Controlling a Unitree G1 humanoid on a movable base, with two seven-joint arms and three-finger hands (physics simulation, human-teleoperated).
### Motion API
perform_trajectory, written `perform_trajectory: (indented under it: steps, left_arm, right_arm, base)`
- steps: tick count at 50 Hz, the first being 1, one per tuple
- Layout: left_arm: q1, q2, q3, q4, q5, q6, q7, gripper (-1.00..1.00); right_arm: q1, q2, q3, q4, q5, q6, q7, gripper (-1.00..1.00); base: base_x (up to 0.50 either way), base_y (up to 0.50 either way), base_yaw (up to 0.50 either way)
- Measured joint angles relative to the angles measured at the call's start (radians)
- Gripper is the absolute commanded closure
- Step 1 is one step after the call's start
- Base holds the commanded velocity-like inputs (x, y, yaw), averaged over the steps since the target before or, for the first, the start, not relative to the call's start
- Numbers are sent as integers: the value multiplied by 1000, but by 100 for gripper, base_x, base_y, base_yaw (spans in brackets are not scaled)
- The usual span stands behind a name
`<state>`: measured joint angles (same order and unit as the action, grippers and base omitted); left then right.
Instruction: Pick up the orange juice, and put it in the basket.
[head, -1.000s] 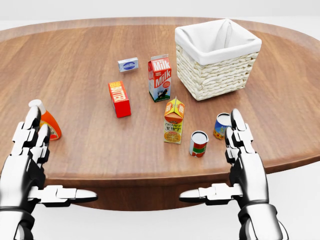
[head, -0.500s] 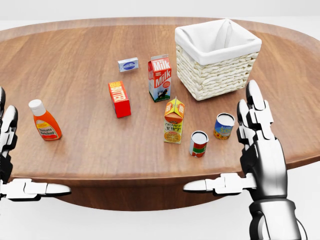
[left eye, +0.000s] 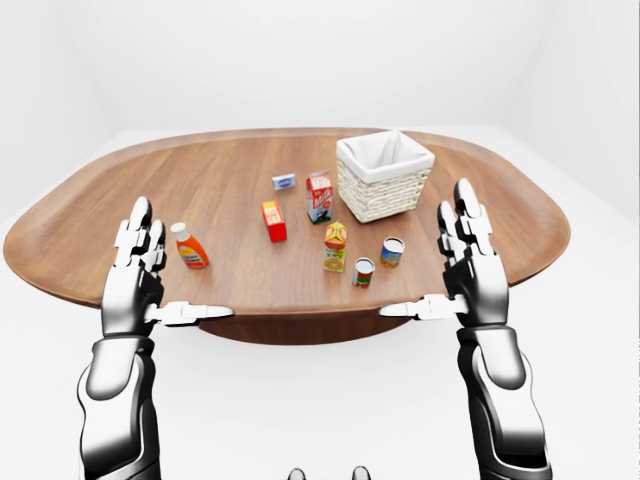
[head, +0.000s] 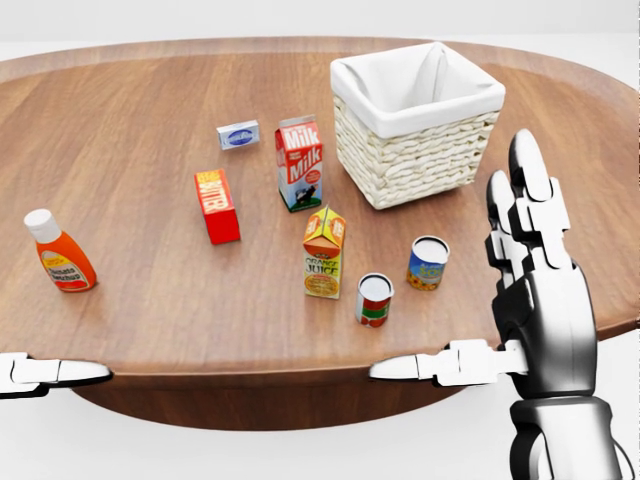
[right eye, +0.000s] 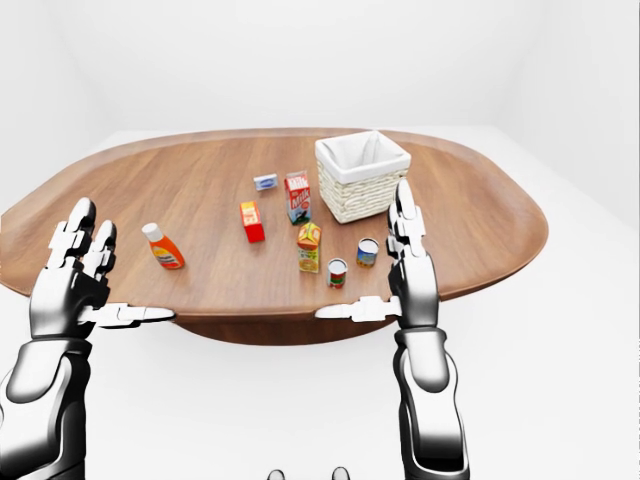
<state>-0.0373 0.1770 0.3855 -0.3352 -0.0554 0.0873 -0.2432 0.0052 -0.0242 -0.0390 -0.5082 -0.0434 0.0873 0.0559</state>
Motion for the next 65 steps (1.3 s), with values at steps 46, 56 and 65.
perform_trajectory:
  steps: [46, 56, 65]
  left_arm:
    - [-3, 4, 5, 15, -17, 0, 1, -100]
    - [-4, 4, 5, 15, -17, 0, 2, -100]
    - [-9, 4, 3, 17, -16, 0, 2, -100]
  right_arm:
    - [13, -3, 23, 5, -93, 0, 29, -100]
    - [17, -2, 28, 2, -106, 0, 38, -100]
    - [18, -1, 31, 0, -116, 0, 42, -100]
  base:
    - [42, -26, 0]
    - [50, -12, 0]
    - [50, -10, 0]
